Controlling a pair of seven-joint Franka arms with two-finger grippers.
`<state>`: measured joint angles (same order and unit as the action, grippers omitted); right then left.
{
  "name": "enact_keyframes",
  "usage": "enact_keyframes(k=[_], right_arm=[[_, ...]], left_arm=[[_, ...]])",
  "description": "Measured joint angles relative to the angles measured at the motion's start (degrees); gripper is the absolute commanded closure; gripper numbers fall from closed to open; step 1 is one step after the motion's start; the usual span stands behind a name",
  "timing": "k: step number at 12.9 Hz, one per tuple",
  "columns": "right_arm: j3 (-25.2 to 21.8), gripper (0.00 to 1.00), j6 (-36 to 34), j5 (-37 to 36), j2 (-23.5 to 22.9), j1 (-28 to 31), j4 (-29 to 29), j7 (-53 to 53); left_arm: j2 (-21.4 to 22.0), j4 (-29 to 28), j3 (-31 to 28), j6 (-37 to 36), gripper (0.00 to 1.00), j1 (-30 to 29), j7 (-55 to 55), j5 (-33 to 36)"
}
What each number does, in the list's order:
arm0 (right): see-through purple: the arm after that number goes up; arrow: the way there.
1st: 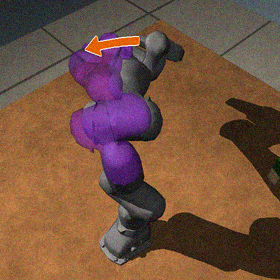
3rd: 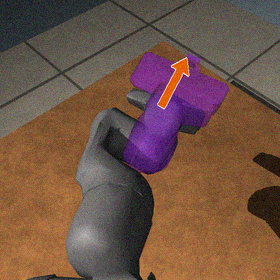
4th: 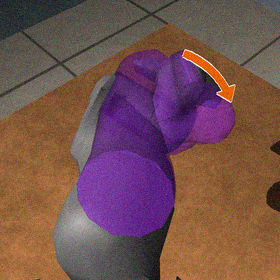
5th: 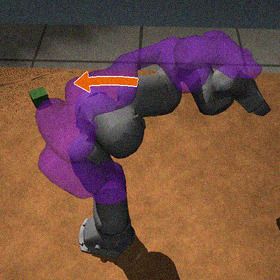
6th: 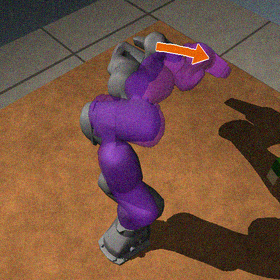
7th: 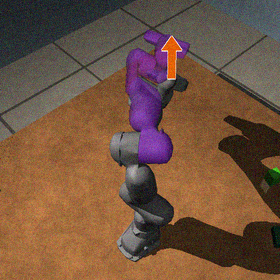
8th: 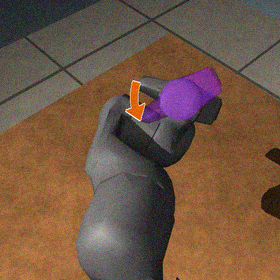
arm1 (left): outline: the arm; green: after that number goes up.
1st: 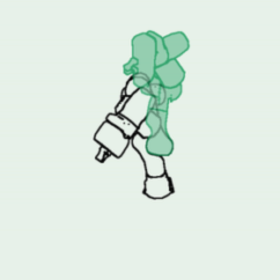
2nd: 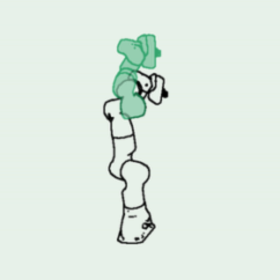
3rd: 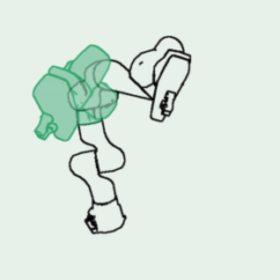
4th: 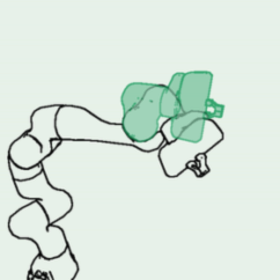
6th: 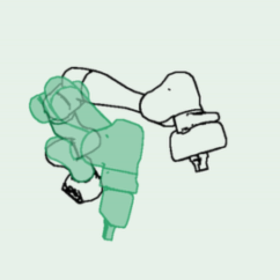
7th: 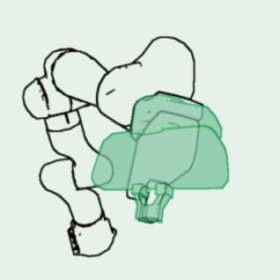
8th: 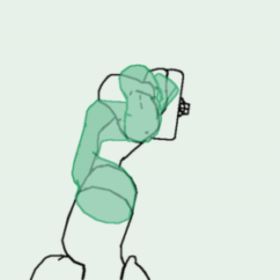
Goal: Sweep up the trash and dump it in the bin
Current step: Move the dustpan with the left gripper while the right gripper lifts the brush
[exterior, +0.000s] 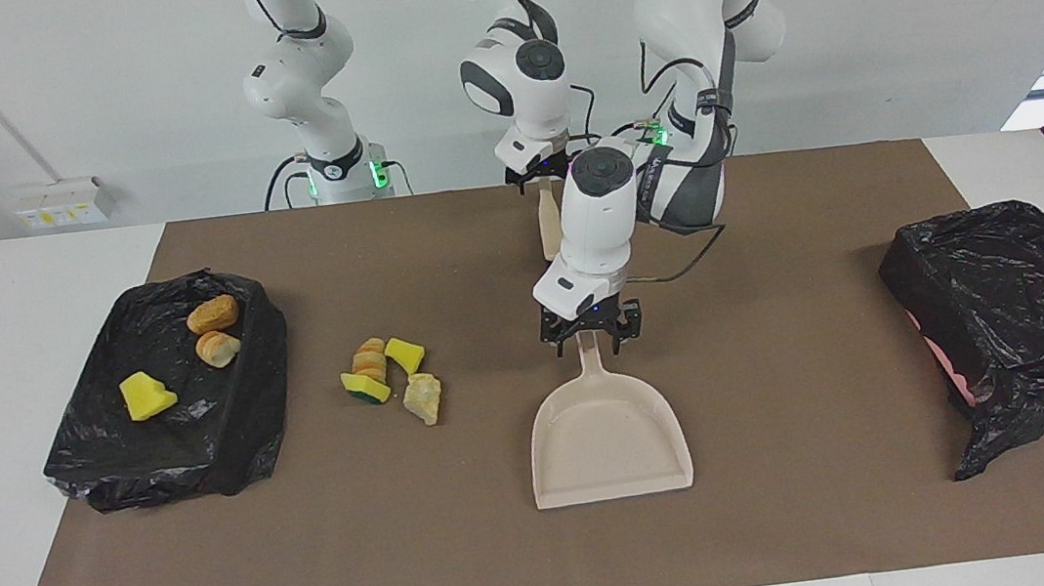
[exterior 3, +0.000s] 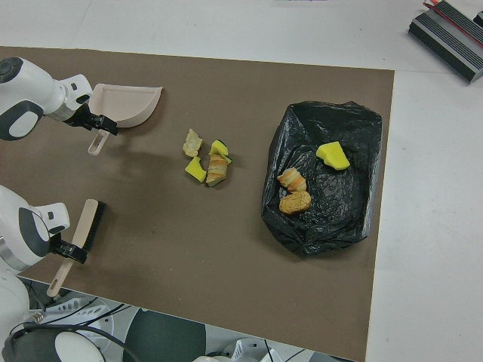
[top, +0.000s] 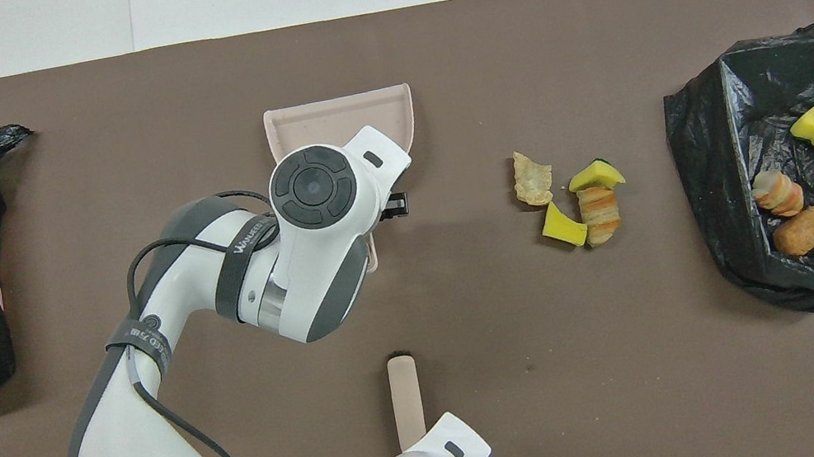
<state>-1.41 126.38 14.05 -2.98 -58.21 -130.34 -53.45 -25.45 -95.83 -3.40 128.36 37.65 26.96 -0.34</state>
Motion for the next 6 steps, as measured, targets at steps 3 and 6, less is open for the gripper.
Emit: enact_keyframes(k=[3,6], right_arm=[[0.0,0.02,-0.5,0.13,0.23,-0.33,0.0,-0.3],[0.0,0.91,-0.5,0.19,0.25,-0.79,0.01,-0.42]], left_arm=[[-0.02,-0.06,-0.16,-0.53,0.98,0.0,0.03,0.0],[0.02,-0.05,-0.29,-0.74,1.0,0.0,-0.11,0.03]])
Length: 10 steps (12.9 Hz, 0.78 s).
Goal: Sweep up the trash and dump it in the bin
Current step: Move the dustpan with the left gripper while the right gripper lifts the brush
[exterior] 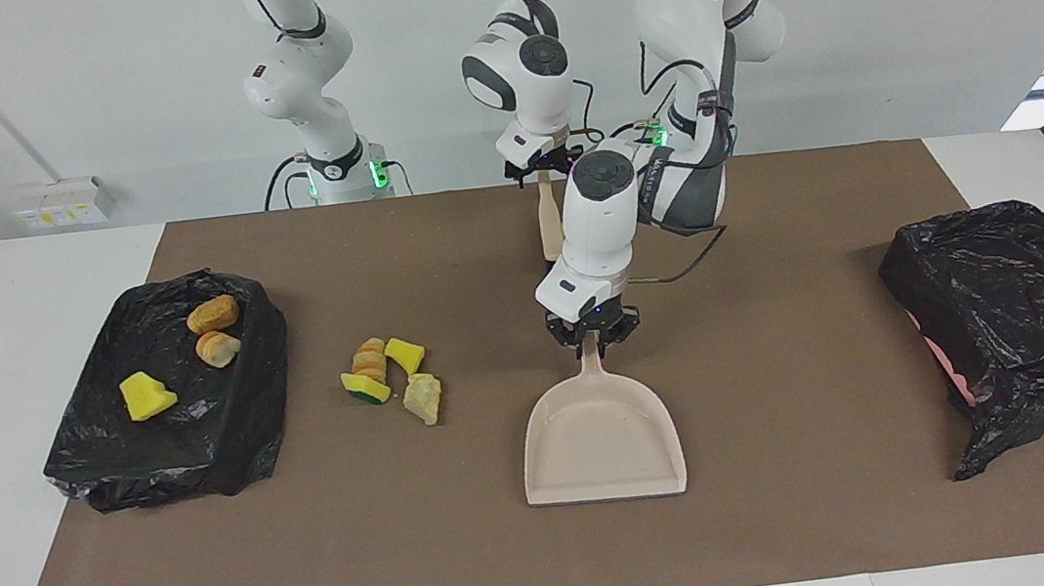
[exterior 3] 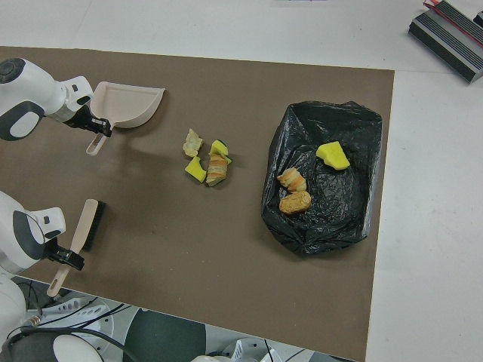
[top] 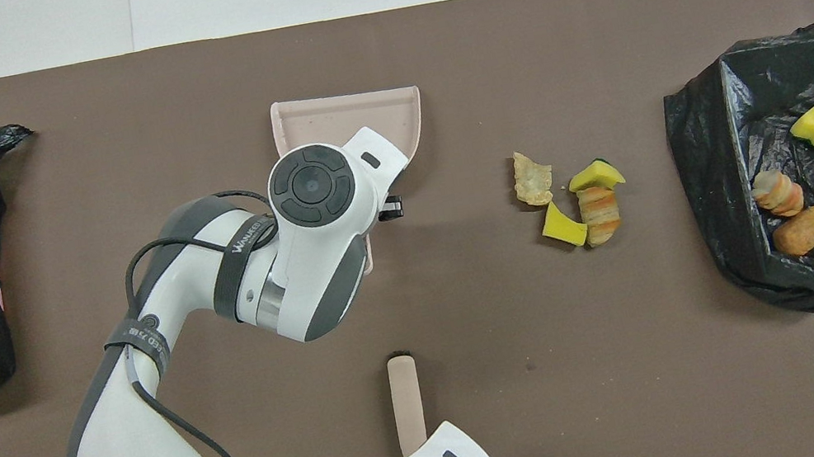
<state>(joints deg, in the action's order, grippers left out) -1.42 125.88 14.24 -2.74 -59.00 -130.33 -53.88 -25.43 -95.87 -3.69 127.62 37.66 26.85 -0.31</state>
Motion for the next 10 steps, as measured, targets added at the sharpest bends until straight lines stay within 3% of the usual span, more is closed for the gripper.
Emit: enact_keyframes(k=[1,3,7,10], right_arm=[[0.0,1.0,0.0,0.0,0.0,0.0,0.03,0.0],[0.0,1.0,0.0,0.02,0.0,0.0,0.19,-0.32],[-0.05,1.0,-0.02,0.03,0.0,0.0,0.41,-1.95],[-0.3,1.0,-0.08,0.03,0.02,0.15,0.88,-1.95]], left_arm=[[0.06,0.01,-0.11,-0.07,1.0,0.0,-0.1,0.03],[0.71,0.08,-0.43,-2.09,1.0,-0.02,-3.84,1.2],[4.56,0.19,-1.14,-12.06,1.0,-1.52,-24.24,1.88],[5.83,-0.06,-1.31,-15.33,1.0,-2.81,-37.59,1.94]])
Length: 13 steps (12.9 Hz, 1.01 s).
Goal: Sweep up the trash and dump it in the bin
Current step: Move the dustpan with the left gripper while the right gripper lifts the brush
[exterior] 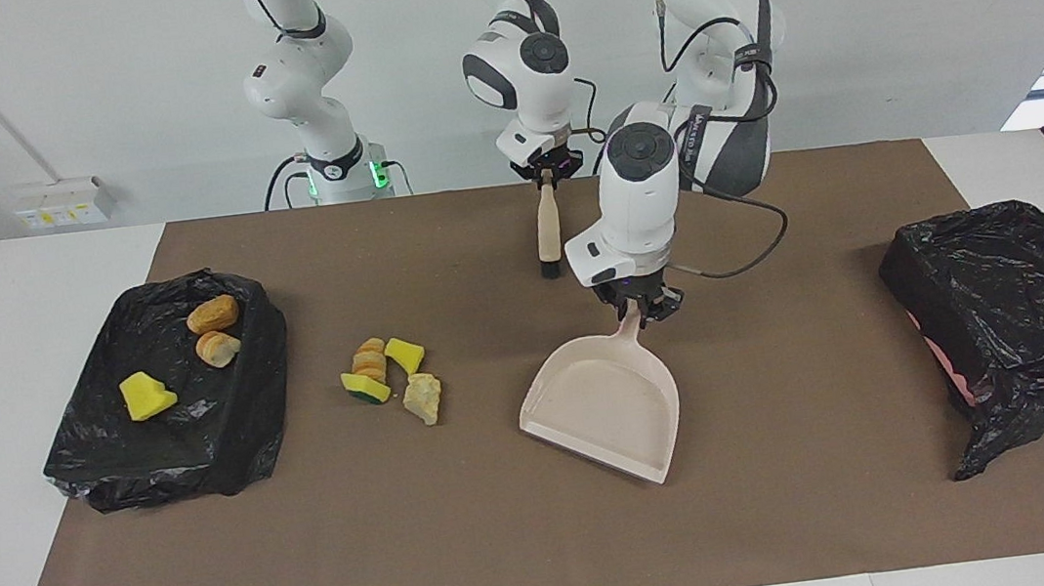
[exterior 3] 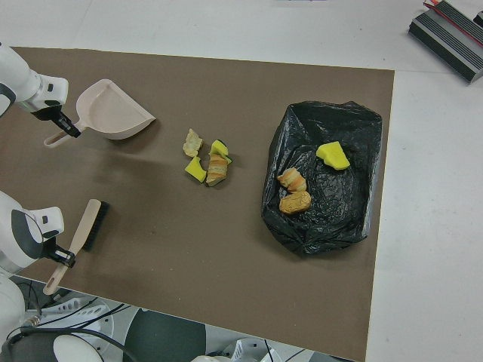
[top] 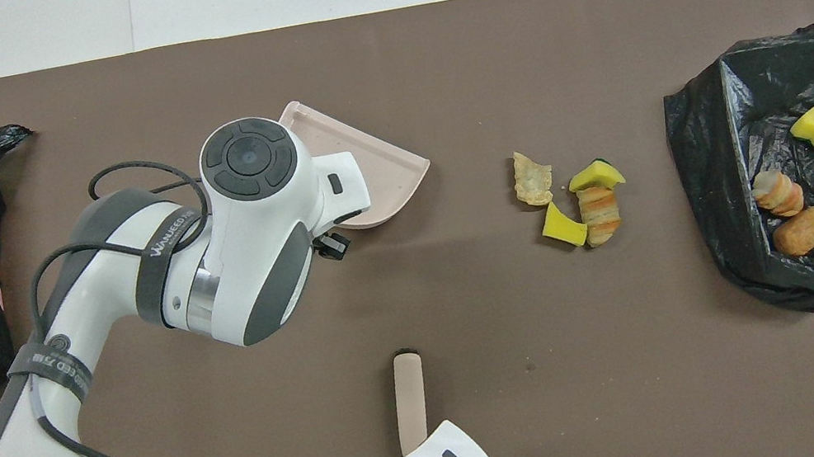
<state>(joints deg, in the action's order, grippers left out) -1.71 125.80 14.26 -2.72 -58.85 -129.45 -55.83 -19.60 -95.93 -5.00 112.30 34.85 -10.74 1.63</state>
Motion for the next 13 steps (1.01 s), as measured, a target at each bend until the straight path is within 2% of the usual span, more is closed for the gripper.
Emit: enact_keyframes(k=[3,7,10,13], right_arm=[[-0.47,1.0,-4.74,-0.03,1.67,1.98,1.35,0.0],[-0.85,1.0,-19.83,-0.87,11.5,12.36,2.39,5.81],[-1.08,1.0,-27.11,-8.51,16.31,21.23,2.72,13.04],[-1.16,1.0,-27.58,-19.32,15.55,30.17,2.77,24.58]], left_arm=[[-0.01,-0.58,-0.2,-0.16,1.0,-0.58,-10.15,0.36],[0.55,-2.57,-0.2,-0.06,1.0,-0.85,-24.49,3.31],[1.79,-4.52,0.14,0.39,1.0,-0.71,-27.8,5.77],[2.63,-6.18,0.55,2.14,1.0,0.16,-28.28,6.25]])
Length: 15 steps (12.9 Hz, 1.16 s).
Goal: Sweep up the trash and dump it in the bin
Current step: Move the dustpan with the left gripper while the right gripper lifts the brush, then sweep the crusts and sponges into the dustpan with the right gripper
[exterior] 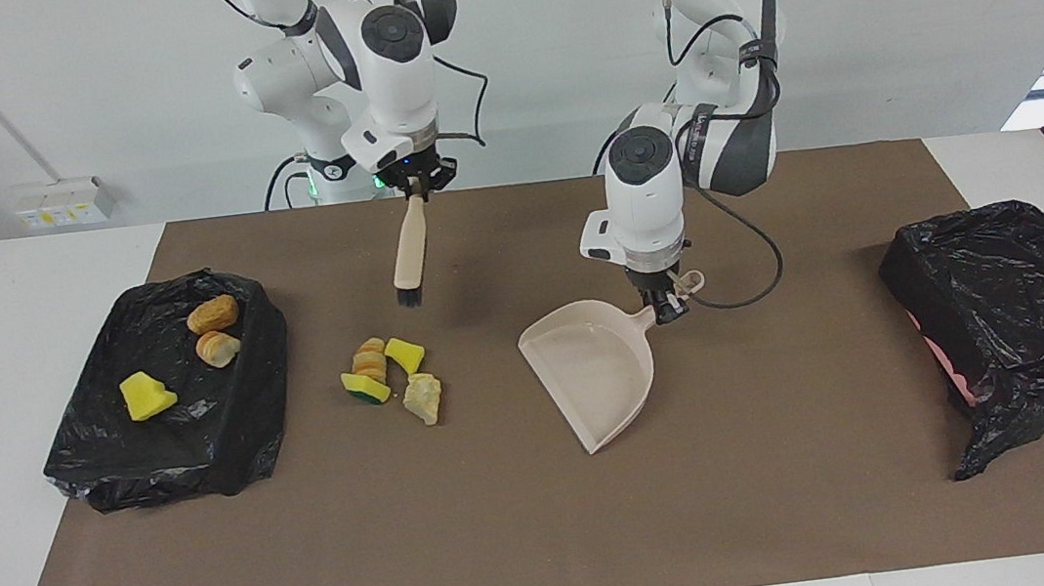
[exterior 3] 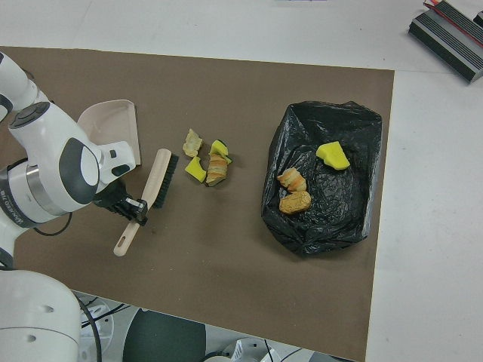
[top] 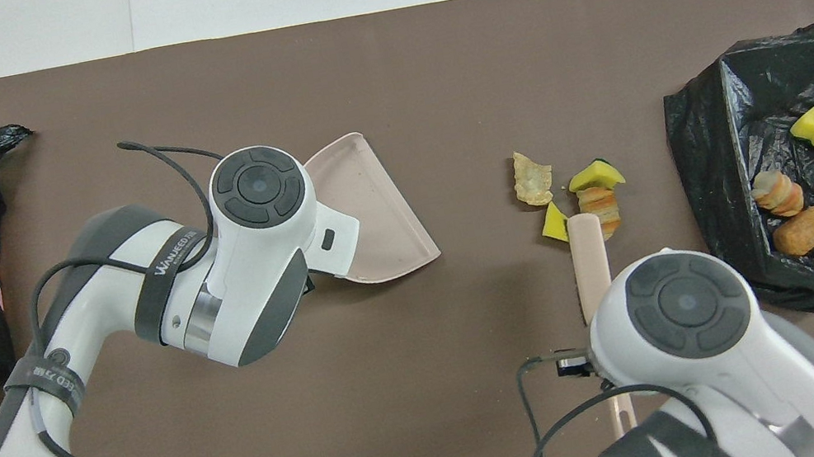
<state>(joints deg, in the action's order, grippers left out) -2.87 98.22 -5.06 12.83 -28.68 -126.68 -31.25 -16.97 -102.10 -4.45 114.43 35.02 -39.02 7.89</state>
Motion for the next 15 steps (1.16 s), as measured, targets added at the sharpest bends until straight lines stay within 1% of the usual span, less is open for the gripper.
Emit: enact_keyframes(k=[3,5,7,10,12,15], right_arm=[[0.01,1.0,0.09,-10.65,-1.63,7.57,0.0,11.36],[0.02,1.0,2.01,-13.39,-2.9,13.25,-0.06,19.32],[-0.03,1.0,4.46,-14.16,-5.76,16.46,-0.24,22.79],[0.43,1.0,6.92,-14.13,-11.46,16.32,-0.24,22.18],[0.87,1.0,8.13,-12.5,-13.46,14.95,-0.23,20.23],[0.99,1.0,10.58,-7.4,-15.69,11.75,0.08,18.42]], left_arm=[[0.35,-2.18,0.13,3.28,1.0,1.52,-0.04,0.05],[0.69,-3.64,0.2,4.89,1.0,2.28,-0.04,0.05],[1.23,-4.47,0.35,5.48,1.0,2.41,-0.04,0.05],[1.64,-5.07,0.45,5.63,1.0,2.41,-0.07,0.05],[1.8,-5.65,0.44,6.18,1.0,2.42,-0.07,0.06],[1.92,-6.0,0.43,6.6,1.0,2.42,-0.08,0.06]])
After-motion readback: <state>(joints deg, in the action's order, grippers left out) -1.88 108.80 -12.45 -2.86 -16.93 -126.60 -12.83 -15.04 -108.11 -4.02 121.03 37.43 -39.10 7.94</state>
